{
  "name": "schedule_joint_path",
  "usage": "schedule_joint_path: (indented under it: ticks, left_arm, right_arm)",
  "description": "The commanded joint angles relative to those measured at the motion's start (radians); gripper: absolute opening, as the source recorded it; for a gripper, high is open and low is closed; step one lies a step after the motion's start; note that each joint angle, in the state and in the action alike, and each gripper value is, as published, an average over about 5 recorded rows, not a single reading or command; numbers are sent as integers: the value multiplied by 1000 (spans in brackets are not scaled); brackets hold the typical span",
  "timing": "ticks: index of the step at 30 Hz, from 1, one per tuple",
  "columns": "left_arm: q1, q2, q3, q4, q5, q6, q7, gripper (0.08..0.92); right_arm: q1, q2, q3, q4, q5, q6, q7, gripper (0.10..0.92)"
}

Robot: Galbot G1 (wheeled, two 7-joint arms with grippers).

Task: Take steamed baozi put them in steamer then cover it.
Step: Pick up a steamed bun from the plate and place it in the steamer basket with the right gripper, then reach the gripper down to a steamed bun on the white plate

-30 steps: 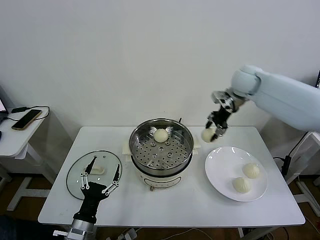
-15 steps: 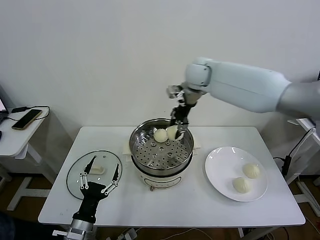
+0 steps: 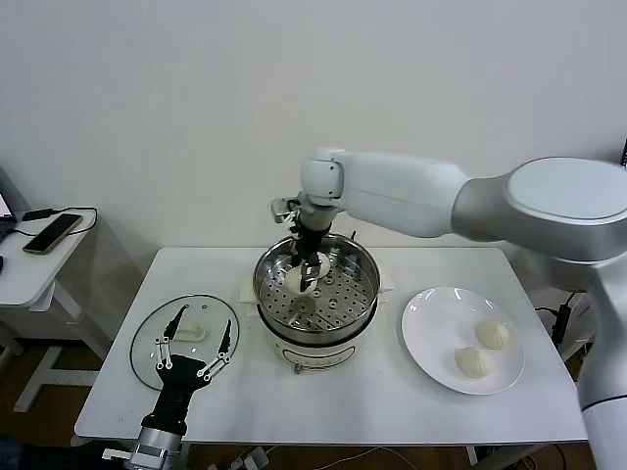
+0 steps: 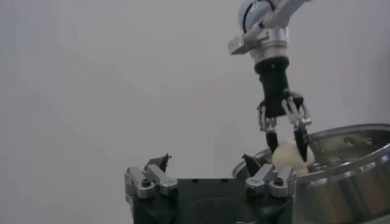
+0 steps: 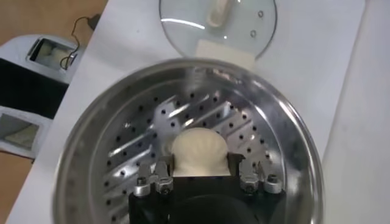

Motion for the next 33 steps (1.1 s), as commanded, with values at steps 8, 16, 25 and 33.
schedule_joint_path:
  ticks: [8,16,25,33]
  left_arm:
    - [-3,0,-1,6,-2,-1,-2,823]
    - [-3,1,-3,6,-2,0,-4,823]
    - [2,0,-2,2,0,3,-6,823]
    - [0,4,3,2,2,7,-5,823]
  right_arm:
    - [-82,91,-6,-119,-2,-1,37,632]
    - [-85,86,2,-99,0,2,38,724]
    - [12,-55,32,44,-85,15,-34,822]
    - [137,-360,144,217,-207,49,-164,823]
